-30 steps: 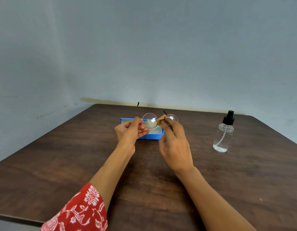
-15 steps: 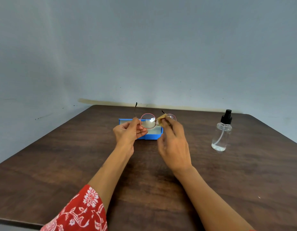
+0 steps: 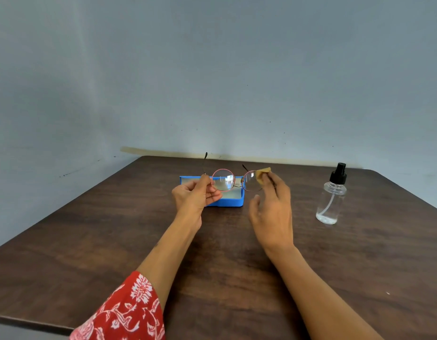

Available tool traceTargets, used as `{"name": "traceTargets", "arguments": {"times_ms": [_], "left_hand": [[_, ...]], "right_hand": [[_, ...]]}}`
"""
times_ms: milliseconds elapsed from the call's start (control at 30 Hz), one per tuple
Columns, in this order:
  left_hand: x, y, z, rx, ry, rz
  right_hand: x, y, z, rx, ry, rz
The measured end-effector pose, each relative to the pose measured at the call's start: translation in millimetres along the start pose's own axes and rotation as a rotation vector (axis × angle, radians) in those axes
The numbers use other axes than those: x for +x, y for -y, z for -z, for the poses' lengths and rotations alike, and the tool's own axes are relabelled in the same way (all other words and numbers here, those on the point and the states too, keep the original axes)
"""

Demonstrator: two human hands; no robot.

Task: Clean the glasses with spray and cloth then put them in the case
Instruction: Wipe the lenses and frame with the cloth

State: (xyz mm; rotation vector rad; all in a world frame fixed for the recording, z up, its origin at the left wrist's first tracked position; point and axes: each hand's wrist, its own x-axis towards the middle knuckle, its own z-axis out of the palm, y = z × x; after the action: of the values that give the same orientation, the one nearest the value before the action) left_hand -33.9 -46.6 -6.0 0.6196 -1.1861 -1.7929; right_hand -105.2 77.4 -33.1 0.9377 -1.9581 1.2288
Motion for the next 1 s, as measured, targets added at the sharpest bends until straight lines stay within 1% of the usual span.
{"name": "traceTargets", "arguments": {"times_ms": [67,200,233,267,367,433,533,667,733,833,867,933,1000], "left_hand": [[-0.4,0.4,-0.9,0.007,0.005,0.001],[0.2,-1.1,0.2,-0.011,-0.002,-0.001],[0.8,-1.6,0.8,-0.015,-0.007,-0.003],[1.3,-1.9,1.0,-0.017,-0.01,-0.004],[1.8,-1.2,0.5,-0.019,-0.002,-0.001],[2.2,0.0,0.2,-0.006,-0.001,0.005],[2.9,0.5,0.6,-0.006,-0.009,0.001],[3.1,0.1,1.8,-0.016,-0.017,-0.004],[4.0,0.0,2.2,-0.026,-0.02,-0.006],[5.2,0.2,2.5,-0.024,-0.025,-0.009],[5.4,0.3,2.2,-0.021,-0.025,-0.009],[5.7,0.7,1.8,-0.017,-0.025,-0.008],[5.8,1.0,1.2,-0.023,-0.029,-0.006]], "right_hand": [[-0.7,0.1,1.1,-0.047,0.021,0.033],[-5.1,10.7,-1.5,-0.08,0.127,0.223],[-5.1,11.7,-3.0,-0.084,0.142,0.244],[-4.3,11.2,-4.1,-0.08,0.142,0.233],[-0.7,4.3,-1.8,-0.033,0.061,0.055],[-0.5,-0.9,1.0,-0.042,0.023,-0.014],[-3.0,1.1,1.0,-0.074,0.058,0.051],[-6.6,11.3,-5.6,-0.097,0.152,0.228],[-6.1,9.1,-6.9,-0.077,0.139,0.201],[-4.2,0.4,-3.4,-0.041,0.067,0.045],[-3.9,-1.6,-2.4,-0.056,0.059,0.02],[-3.9,-1.0,-1.8,-0.084,0.072,0.04],[-4.7,4.9,-2.6,-0.096,0.118,0.123]]}}
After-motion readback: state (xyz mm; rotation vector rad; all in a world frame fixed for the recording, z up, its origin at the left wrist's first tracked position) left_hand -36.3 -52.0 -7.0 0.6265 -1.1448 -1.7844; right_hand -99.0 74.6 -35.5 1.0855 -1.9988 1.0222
